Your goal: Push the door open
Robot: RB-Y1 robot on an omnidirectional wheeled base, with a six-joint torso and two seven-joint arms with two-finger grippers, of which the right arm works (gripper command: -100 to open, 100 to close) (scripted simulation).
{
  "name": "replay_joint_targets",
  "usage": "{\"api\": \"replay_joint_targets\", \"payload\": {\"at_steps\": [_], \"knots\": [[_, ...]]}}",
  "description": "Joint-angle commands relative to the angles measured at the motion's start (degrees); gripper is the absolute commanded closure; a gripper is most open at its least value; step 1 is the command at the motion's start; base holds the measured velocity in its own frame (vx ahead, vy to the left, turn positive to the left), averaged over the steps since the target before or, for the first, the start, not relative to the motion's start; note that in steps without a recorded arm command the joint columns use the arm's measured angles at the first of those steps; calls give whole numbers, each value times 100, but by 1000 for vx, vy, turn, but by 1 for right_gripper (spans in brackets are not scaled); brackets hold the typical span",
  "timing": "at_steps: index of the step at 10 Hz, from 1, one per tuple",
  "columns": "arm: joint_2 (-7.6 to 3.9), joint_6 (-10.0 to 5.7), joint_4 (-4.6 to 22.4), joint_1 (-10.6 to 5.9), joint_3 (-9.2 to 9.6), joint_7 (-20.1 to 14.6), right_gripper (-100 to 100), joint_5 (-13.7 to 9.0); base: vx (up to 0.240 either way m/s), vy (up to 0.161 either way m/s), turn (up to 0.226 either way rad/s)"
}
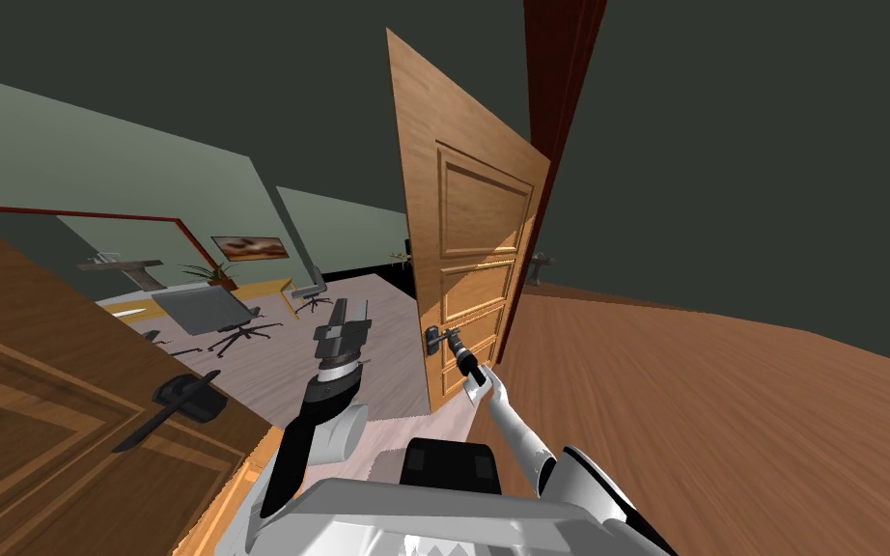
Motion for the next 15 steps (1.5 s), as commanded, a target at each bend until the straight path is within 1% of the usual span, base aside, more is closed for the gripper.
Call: {"api": "replay_joint_targets", "payload": {"at_steps": [1,3,4,10,11,12,15], "knots": [[-35,-34,87,-92,-221,10,100,7,40,95,10],[-3,-57,184,-142,-394,20,100,31,41,98,1],[-3,-57,184,-142,-394,20,100,31,38,57,-4],[114,-122,449,-277,-869,48,100,99,34,84,-3],[157,-139,522,-315,-1000,55,100,118,40,111,4],[179,-148,559,-334,-1065,59,100,127,31,134,-18],[313,-192,740,-426,-1390,78,100,174,66,156,-19]]}}
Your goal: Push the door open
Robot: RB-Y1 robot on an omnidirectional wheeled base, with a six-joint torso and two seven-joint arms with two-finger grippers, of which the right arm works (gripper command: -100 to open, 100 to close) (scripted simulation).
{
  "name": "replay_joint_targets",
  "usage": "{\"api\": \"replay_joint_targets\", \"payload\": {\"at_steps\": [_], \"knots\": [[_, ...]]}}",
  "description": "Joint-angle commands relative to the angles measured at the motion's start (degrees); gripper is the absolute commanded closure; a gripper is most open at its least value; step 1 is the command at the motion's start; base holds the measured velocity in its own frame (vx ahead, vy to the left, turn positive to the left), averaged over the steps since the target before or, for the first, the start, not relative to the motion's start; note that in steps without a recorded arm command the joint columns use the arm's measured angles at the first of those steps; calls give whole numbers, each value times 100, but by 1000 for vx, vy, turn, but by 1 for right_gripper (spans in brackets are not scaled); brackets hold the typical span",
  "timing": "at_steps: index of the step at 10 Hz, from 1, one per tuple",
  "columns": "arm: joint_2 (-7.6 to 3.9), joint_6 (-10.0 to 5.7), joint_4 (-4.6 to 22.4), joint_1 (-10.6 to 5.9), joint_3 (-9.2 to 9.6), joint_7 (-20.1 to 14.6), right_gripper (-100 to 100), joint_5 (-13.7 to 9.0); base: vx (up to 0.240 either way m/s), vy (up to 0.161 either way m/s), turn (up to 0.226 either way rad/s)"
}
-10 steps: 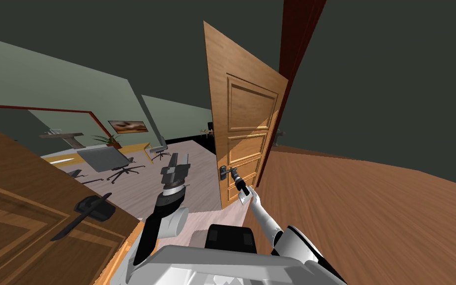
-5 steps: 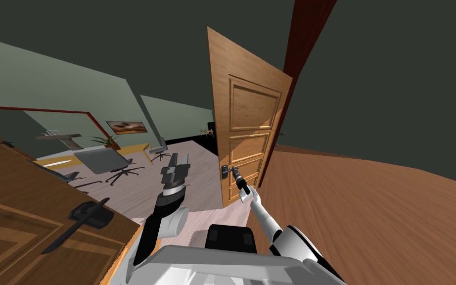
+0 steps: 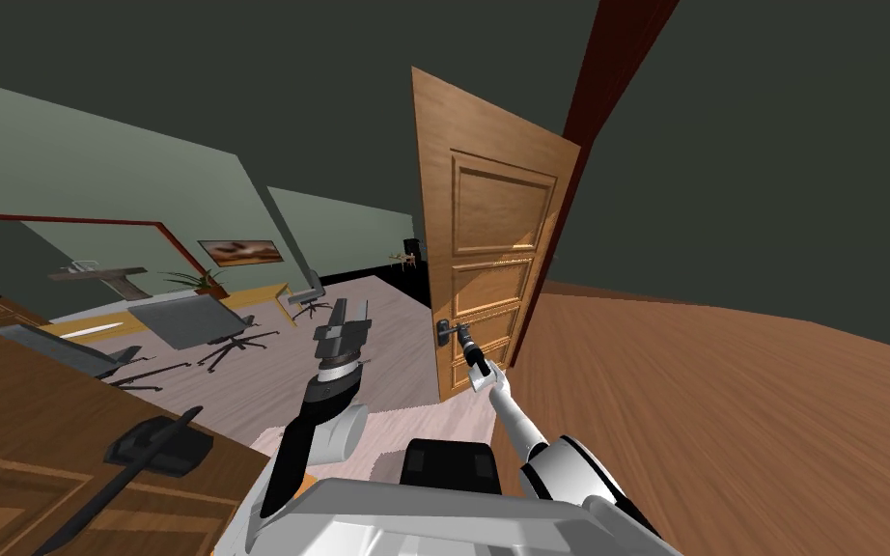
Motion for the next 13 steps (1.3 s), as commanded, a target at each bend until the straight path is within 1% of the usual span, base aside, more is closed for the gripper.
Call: {"api": "replay_joint_targets", "payload": {"at_steps": [1,2,3,4,6,8,10,13], "knots": [[106,-21,44,-54,-133,16,100,28,54,161,-32],[24,-4,36,-41,-116,4,100,8,32,54,-45],[-91,-7,37,-54,-241,41,100,-19,106,103,-53],[-112,-7,38,-53,-266,51,100,-25,113,148,-65],[-182,-9,46,-51,-389,98,100,-56,116,157,-57],[-212,-10,52,-49,-492,138,100,-81,115,168,-71],[-215,-11,59,-47,-595,178,100,-107,140,148,-52],[-174,-13,68,-44,-745,235,100,-144,127,152,-70]]}}
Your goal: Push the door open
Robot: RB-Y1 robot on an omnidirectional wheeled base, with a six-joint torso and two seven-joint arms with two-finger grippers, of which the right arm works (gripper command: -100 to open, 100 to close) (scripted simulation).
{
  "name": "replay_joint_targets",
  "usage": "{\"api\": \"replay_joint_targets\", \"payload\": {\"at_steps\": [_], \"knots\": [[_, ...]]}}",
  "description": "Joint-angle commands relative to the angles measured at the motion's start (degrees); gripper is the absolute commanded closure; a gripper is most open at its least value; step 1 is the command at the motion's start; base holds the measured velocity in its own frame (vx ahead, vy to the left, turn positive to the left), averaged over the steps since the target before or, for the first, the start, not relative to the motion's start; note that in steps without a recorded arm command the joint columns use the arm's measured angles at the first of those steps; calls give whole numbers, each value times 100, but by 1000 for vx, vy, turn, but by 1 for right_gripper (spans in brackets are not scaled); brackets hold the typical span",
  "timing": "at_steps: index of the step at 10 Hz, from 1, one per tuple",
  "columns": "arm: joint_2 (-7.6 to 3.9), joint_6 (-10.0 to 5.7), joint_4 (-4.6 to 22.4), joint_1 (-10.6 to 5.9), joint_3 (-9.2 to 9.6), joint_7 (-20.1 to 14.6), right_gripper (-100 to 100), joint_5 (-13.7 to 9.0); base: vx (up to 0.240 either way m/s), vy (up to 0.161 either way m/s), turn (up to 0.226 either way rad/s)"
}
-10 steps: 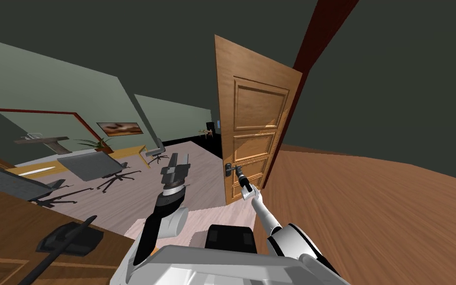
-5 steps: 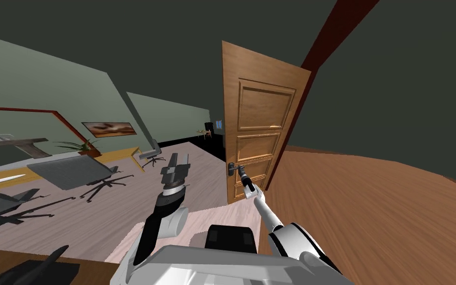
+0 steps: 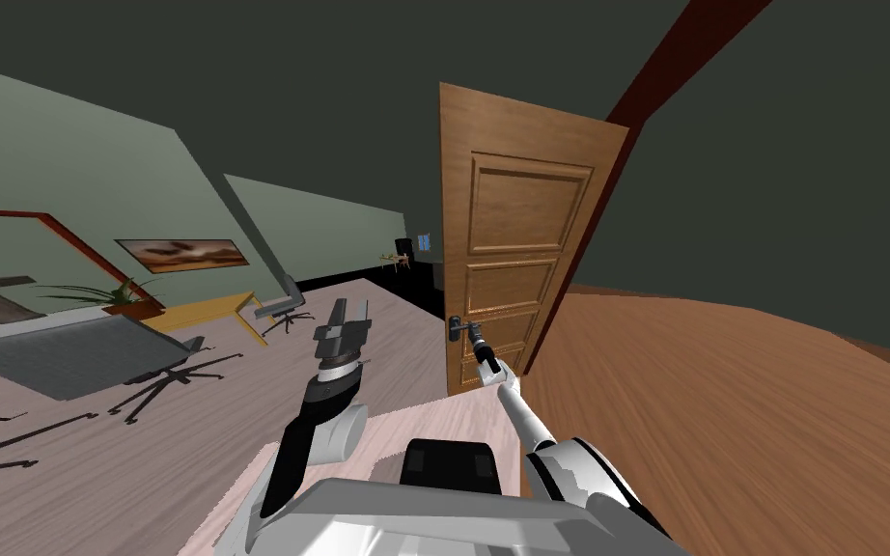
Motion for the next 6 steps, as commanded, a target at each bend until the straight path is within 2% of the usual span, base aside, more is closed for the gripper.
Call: {"api": "replay_joint_targets", "payload": {"at_steps": [1,2,3,6], "knots": [[80,-13,5,-18,-67,36,100,-17,128,167,-82],[15,-20,42,-21,-73,21,100,-19,63,62,-60],[-49,-32,52,-31,-184,53,100,-52,116,84,-56],[-109,-36,71,-33,-342,108,100,-100,134,139,-67]]}}
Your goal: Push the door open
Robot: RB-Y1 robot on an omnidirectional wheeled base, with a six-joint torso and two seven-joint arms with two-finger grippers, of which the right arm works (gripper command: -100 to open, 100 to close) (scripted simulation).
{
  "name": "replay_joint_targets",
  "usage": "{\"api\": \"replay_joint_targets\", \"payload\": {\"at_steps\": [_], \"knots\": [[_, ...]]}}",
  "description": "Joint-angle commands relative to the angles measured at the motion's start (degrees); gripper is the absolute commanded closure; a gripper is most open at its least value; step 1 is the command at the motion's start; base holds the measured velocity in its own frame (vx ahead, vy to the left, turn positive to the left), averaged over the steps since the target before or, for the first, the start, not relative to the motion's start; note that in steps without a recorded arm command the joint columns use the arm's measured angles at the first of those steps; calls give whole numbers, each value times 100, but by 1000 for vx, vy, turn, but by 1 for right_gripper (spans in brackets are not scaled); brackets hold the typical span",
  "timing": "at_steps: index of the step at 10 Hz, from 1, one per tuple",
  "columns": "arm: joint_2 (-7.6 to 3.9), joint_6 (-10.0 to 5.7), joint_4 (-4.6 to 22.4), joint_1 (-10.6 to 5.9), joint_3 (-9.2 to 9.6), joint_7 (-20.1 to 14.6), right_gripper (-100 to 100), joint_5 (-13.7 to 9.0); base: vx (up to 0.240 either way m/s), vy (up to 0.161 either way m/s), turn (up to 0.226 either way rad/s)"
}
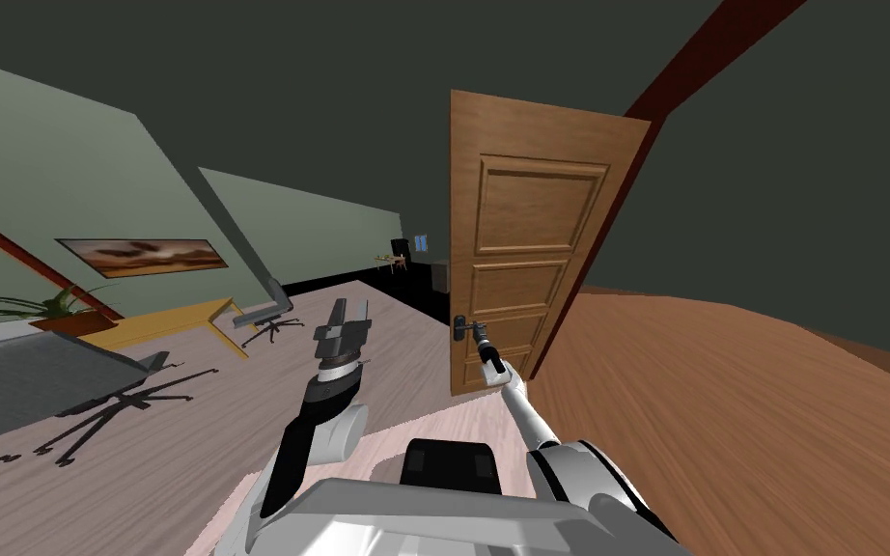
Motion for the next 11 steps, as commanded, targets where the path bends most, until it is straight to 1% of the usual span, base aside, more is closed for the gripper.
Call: {"api": "replay_joint_targets", "payload": {"at_steps": [1,4,8,9,10,11], "knots": [[-30,-29,27,-54,-77,30,100,-24,145,148,-61],[-62,-35,50,-57,-262,95,100,-80,168,148,-62],[-60,-41,76,-61,-467,168,100,-141,143,139,-64],[-119,-38,78,-42,-476,154,100,-141,59,51,-59],[-175,-47,87,-42,-595,190,100,-176,156,53,-77],[-184,-48,90,-41,-620,198,100,-184,187,113,-58]]}}
